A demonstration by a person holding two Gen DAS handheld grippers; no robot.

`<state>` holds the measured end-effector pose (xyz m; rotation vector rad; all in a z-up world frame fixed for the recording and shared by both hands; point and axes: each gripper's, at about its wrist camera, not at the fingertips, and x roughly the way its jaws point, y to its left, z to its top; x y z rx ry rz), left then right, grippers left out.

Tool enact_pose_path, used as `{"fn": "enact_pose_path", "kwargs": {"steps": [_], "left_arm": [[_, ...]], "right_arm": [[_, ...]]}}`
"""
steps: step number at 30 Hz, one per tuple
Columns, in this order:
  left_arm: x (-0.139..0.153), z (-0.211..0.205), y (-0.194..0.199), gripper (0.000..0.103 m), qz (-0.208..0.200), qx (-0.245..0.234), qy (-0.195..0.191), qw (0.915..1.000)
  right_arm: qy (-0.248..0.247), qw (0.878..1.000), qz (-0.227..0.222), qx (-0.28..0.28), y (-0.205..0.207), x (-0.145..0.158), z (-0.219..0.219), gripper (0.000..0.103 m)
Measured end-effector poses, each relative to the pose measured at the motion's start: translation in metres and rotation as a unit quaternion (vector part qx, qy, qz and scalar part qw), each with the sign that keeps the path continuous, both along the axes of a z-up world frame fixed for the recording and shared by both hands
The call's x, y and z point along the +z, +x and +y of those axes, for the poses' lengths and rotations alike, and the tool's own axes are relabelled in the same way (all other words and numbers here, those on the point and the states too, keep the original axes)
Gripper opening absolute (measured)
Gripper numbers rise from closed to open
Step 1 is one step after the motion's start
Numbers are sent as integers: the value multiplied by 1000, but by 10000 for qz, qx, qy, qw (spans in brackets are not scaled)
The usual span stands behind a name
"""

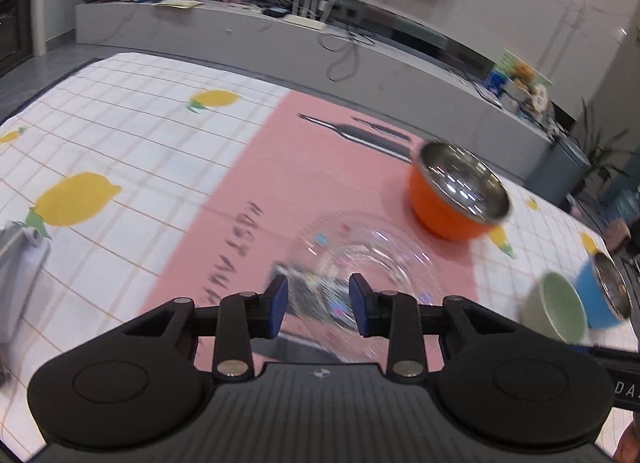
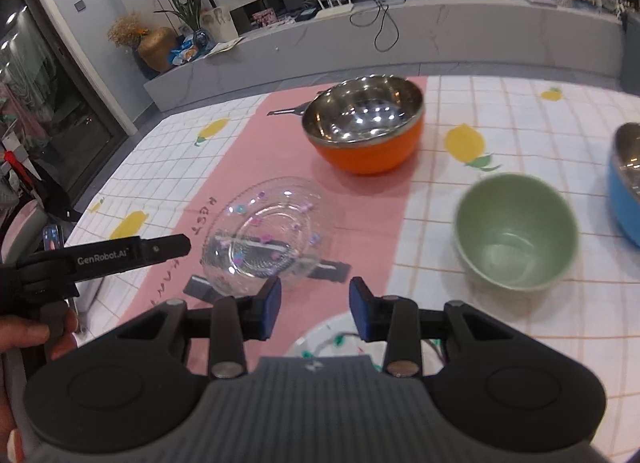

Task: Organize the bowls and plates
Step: 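Move both grippers to the rim of the clear glass plate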

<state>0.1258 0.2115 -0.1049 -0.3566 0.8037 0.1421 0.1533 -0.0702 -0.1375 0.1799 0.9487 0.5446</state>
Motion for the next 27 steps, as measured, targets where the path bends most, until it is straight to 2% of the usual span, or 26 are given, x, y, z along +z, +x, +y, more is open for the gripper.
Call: {"fn": "enact_pose_path", "kwargs": {"steps": [5,7,9,14,20,27], "left_arm": [[-8,29,12,38,-73,383,-26,9992],[-15,38,17,41,-31,503,-121,9987],[-22,44,22,44,-20,493,-306,9983],[-41,40,30,47,-25,323,-629,9975],[-56,33,33,46,-130,198,-754,9969],[-64,30,32,39,-163,92,-788,9967]], "right_arm": [[127,9997,228,-6,23,-11,17,37],[127,9994,312,-21,34,-17,24,42],[132,9991,409,-36,45,-22,29,52],[49,9987,491,-116,66,-38,41,53],[87,9981,550,-251,82,-55,37,52],[429,9963,631,-393,88,-69,28,36]]}}
